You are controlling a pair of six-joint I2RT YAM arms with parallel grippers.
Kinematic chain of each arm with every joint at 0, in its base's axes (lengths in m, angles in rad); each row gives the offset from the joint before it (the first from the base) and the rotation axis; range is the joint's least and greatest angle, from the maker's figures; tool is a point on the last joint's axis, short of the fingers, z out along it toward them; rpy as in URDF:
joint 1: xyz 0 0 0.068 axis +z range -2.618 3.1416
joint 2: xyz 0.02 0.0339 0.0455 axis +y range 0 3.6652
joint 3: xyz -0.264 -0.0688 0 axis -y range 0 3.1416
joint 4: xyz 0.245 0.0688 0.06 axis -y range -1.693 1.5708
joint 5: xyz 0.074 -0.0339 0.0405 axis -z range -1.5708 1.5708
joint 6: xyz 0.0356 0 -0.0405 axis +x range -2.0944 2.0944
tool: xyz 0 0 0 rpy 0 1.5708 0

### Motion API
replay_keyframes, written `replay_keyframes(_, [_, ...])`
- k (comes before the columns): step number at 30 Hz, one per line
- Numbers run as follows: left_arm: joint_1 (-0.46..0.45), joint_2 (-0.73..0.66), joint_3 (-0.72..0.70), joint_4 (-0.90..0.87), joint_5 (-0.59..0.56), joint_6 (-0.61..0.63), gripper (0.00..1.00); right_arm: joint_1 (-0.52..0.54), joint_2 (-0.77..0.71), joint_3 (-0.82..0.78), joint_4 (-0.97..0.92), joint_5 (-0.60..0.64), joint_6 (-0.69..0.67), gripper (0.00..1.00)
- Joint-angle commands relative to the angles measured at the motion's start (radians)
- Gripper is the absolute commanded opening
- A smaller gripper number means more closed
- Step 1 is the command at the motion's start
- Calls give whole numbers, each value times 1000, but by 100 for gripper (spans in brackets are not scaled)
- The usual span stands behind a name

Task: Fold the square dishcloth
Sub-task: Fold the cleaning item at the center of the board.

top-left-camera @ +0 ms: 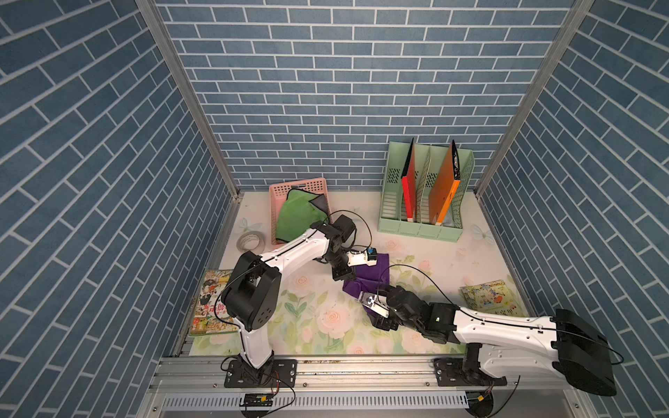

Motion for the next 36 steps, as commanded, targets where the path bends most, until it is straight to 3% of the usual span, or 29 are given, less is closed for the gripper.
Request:
replay_keyframes(1, [3, -8, 25, -37, 6, 12, 0, 71, 70, 21, 36, 280, 25, 85])
replay_keyframes(5, [4, 12, 36, -51, 10, 16, 0, 121, 129, 16, 133, 377, 65, 99])
replay_keyframes(11, [3, 11, 45, -65, 21, 19, 0, 101, 362, 103, 106, 600, 101, 99])
replay_keyframes(15, [4, 11, 42, -81, 23, 34, 0, 35, 380, 102, 112, 592, 113, 99])
replay_keyframes(19, [4, 7, 32, -74, 24, 35, 0, -39, 237, 45, 158, 483, 62, 84])
replay_keyframes(23, [4, 14, 35, -61, 24, 35, 0, -98, 82, -17, 194, 216, -39, 61])
replay_keyframes(25, [4, 16, 36, -56, 26, 35, 0, -129, 30, -27, 180, 71, -54, 57])
replay_keyframes(27, [4, 17, 34, -52, 22, 34, 0, -161, -3, -29, 159, 7, -57, 55])
replay_keyframes(30, [4, 14, 32, -44, 19, 33, 0, -219, 10, -7, 120, -11, -55, 39])
replay_keyframes(36, [5, 36, 34, 15, -41, -26, 0, -278, 2, 20, 94, -176, -46, 50])
